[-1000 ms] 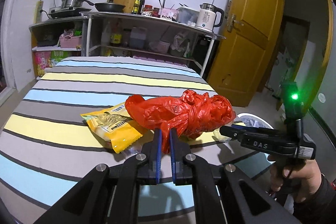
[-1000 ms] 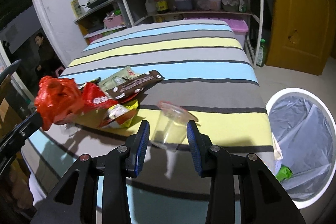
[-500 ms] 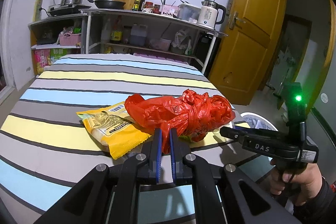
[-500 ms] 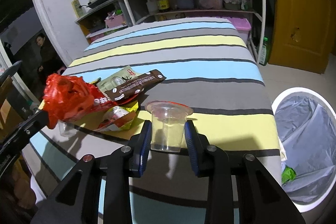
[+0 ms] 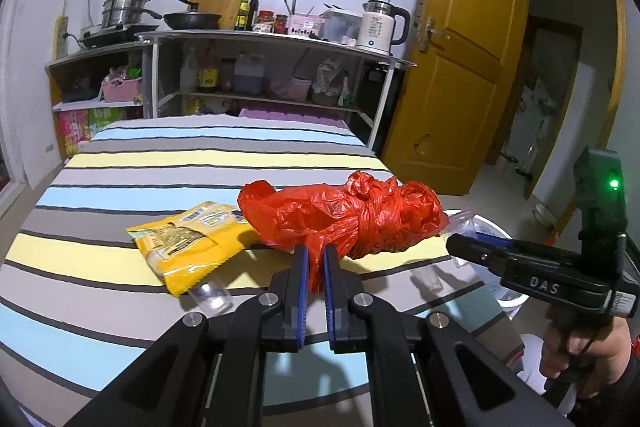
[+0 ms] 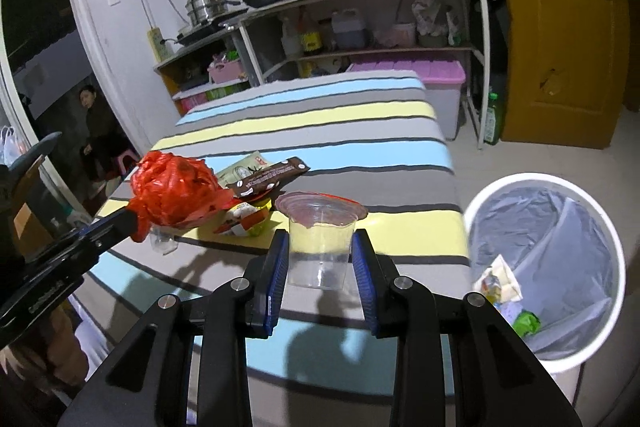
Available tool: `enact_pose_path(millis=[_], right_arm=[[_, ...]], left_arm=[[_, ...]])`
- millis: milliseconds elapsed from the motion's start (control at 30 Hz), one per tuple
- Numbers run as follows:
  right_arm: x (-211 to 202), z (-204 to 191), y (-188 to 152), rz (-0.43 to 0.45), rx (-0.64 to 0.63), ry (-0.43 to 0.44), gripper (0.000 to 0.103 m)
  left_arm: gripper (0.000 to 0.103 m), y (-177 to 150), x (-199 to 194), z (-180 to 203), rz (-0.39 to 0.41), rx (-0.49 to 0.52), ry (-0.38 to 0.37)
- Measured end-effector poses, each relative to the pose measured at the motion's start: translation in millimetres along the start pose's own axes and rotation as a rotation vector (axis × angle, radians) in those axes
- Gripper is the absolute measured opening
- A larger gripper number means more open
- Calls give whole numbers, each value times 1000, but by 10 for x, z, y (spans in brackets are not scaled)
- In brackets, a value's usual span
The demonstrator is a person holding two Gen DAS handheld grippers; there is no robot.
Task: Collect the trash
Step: 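Carry the red bag and clear cup over the bin and open both grippers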
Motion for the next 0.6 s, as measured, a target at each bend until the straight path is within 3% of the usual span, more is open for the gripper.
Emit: enact_pose_path(millis=[600], right_arm=[[-571,414,-37,88,54,-54,33]], left_arm=[[7,116,49,626,-2,62,-64]])
Point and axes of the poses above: each gripper's, at about its wrist camera, not at the fingertips, and x roughly the way its jaws point, z to its right, y to its top, the point moved 9 cm from there along x, roughly the way its jaws point, and after that the axes turned 10 degrees about -y, right-handed, at the moved point
